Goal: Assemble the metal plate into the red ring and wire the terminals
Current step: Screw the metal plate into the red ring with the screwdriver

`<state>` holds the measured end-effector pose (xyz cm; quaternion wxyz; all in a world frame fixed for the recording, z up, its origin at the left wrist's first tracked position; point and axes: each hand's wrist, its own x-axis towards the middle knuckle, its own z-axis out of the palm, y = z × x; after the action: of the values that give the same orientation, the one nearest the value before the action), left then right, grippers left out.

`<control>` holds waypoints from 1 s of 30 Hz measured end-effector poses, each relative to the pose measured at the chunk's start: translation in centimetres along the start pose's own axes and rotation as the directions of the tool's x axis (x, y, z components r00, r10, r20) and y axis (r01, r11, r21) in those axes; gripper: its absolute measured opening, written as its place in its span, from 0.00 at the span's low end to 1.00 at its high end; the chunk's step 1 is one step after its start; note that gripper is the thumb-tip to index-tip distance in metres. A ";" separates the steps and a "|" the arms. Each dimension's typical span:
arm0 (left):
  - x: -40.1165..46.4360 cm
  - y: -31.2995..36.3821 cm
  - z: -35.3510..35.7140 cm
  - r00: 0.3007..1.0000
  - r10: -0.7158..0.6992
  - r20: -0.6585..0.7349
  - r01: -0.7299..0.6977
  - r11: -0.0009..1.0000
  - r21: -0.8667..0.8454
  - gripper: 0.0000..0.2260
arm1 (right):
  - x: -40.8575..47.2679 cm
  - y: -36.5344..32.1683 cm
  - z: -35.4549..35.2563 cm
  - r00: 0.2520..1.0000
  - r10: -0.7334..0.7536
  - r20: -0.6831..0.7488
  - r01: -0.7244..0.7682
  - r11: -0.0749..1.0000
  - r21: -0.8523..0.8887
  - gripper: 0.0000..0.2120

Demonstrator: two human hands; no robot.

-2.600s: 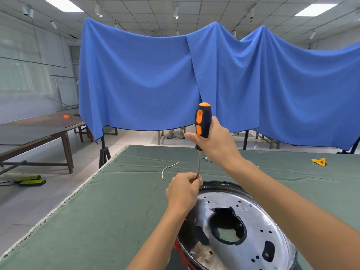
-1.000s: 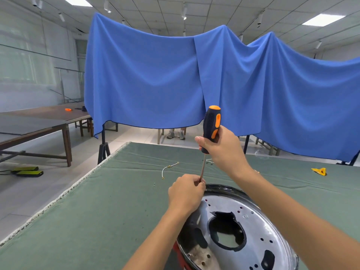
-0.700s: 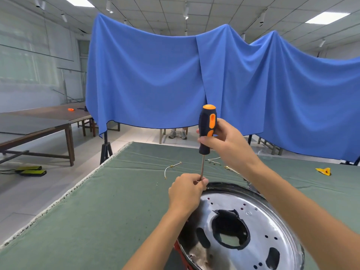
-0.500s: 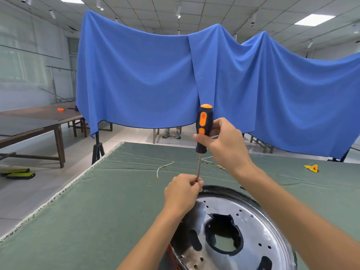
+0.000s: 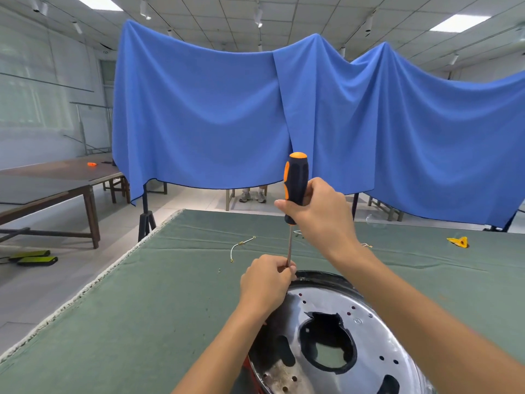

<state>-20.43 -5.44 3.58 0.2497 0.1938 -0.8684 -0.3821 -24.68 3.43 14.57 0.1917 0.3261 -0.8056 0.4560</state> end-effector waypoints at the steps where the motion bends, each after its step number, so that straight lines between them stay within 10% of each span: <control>1: 0.0 0.0 0.0 1.000 -0.001 -0.001 0.001 1.000 0.005 0.07 | -0.1 -0.2 0.4 1.000 0.000 -0.025 -0.001 0.999 -0.035 0.17; 17: 0.1 -0.3 0.3 0.992 0.117 0.036 -0.121 0.982 0.148 0.08 | -2.3 2.8 1.4 0.996 -0.003 -0.089 -0.010 0.990 -0.144 0.16; 30: 0.2 -0.2 0.9 0.966 0.243 0.088 -0.258 0.898 0.356 0.12 | -1.8 3.8 3.6 0.983 -0.093 -0.159 0.115 0.984 0.133 0.09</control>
<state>-21.07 -5.16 2.90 0.2385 0.1155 -0.9468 -0.1828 -26.13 2.37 9.28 0.2524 0.3450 -0.7361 0.5249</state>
